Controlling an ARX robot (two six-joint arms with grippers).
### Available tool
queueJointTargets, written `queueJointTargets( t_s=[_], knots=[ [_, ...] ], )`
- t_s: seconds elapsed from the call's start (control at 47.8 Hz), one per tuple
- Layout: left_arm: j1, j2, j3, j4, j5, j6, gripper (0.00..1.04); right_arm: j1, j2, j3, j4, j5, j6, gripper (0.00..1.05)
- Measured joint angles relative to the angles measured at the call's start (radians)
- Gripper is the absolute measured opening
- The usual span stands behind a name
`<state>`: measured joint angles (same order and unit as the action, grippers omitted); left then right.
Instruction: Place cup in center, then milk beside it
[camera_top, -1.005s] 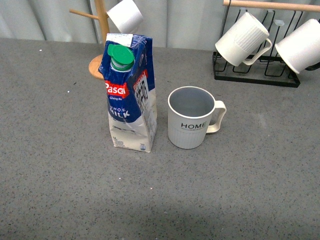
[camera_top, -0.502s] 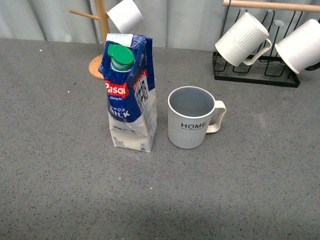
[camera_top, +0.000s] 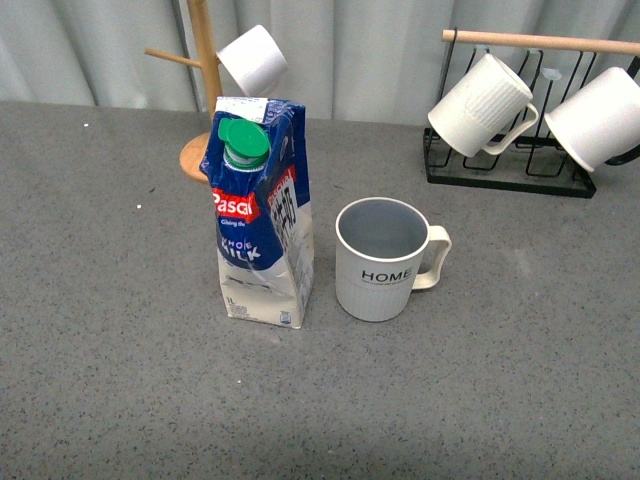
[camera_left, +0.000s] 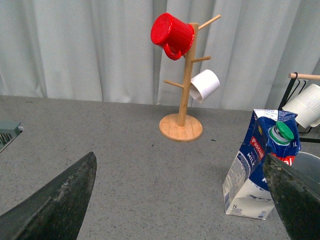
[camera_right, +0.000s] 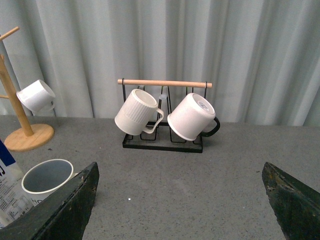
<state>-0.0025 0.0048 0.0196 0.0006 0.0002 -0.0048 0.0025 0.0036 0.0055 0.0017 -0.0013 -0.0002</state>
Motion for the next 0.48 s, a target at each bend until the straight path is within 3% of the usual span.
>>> queueJointTargets(
  t_s=[0.482],
  knots=[
    [0.0, 0.0, 0.0, 0.0, 0.0, 0.0, 0.98, 0.0, 0.0, 0.0, 0.0, 0.0, 0.0, 0.95]
  ],
)
